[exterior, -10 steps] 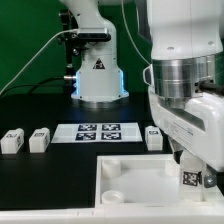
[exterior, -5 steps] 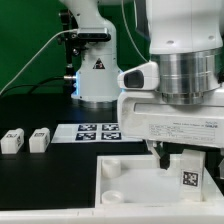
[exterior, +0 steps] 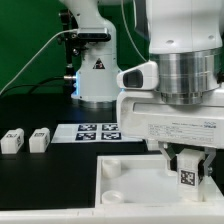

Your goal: Assemble one leg

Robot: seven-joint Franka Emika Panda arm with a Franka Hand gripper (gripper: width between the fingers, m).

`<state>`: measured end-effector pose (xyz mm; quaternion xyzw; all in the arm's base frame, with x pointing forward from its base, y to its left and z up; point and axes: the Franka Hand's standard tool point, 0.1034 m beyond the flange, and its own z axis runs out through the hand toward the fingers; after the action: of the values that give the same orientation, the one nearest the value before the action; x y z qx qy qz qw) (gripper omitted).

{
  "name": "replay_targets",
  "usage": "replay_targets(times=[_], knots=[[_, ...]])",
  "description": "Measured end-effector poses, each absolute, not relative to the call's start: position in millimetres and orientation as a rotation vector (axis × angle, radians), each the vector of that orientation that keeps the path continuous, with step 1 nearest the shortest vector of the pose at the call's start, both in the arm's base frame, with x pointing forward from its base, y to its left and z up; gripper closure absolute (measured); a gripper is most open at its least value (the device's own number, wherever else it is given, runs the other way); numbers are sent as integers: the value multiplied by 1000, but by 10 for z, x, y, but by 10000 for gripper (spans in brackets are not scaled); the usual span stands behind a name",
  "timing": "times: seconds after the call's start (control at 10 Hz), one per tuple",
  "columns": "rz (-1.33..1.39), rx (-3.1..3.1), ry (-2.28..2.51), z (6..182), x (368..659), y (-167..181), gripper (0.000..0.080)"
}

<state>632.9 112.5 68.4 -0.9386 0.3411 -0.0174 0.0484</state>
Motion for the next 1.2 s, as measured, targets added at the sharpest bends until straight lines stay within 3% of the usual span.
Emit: replay_targets(times=[0.7,1.2], knots=[[13,-2229,2085,676,6319,1106,508],[46,-1772,2483,680,6301,1121,508]])
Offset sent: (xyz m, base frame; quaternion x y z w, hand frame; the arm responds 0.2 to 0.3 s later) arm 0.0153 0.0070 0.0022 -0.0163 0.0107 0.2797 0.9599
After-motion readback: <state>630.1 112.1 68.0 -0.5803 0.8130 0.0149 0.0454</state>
